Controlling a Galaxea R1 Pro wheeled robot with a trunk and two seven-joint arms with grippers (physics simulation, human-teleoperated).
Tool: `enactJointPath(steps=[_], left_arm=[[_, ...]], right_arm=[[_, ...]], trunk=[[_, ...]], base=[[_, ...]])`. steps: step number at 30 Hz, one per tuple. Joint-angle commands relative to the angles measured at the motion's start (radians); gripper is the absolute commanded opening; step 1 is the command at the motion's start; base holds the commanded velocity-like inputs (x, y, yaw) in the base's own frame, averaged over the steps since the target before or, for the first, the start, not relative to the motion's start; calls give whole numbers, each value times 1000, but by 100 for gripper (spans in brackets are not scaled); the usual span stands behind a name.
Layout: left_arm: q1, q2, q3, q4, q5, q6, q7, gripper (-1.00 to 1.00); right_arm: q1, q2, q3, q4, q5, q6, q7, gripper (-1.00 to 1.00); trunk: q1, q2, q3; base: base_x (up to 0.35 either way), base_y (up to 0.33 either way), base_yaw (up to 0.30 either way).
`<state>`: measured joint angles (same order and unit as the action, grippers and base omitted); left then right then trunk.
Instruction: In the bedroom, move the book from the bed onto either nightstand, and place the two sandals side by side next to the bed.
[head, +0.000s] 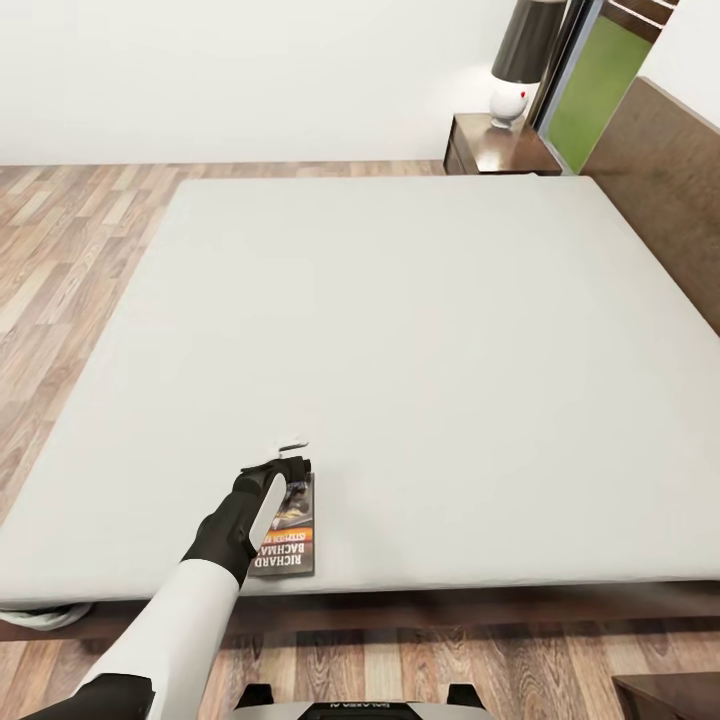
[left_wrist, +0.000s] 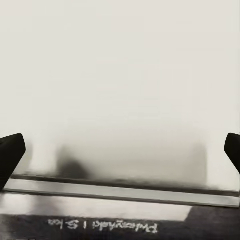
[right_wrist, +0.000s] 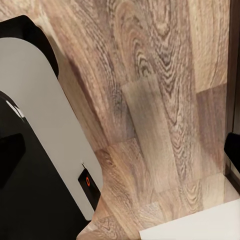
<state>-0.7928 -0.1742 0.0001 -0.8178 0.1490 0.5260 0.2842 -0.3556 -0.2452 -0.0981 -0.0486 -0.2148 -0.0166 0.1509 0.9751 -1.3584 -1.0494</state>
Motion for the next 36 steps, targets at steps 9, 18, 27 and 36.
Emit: enactJointPath(steps=[9, 18, 27, 36], left_arm=[[0, 0, 0, -1, 11, 3, 7, 100], [0, 0, 0, -1, 11, 3, 7, 100], [0, 0, 0, -1, 11, 3, 7, 100], [0, 0, 0, -1, 11, 3, 7, 100]], right_arm=[[0, 0, -8, 1, -3, -2, 6, 100], [-1, 0, -8, 1, -3, -2, 6, 100], [0, 0, -8, 1, -3, -2, 6, 100], [0, 0, -8, 1, -3, -2, 6, 100]], trunk=[[15, -29, -13], [15, -29, -13], [15, -29, -13], [15, -29, -13]], base=[[0, 0, 0], [-89, 0, 0], [-58, 0, 0], [-61, 0, 0]])
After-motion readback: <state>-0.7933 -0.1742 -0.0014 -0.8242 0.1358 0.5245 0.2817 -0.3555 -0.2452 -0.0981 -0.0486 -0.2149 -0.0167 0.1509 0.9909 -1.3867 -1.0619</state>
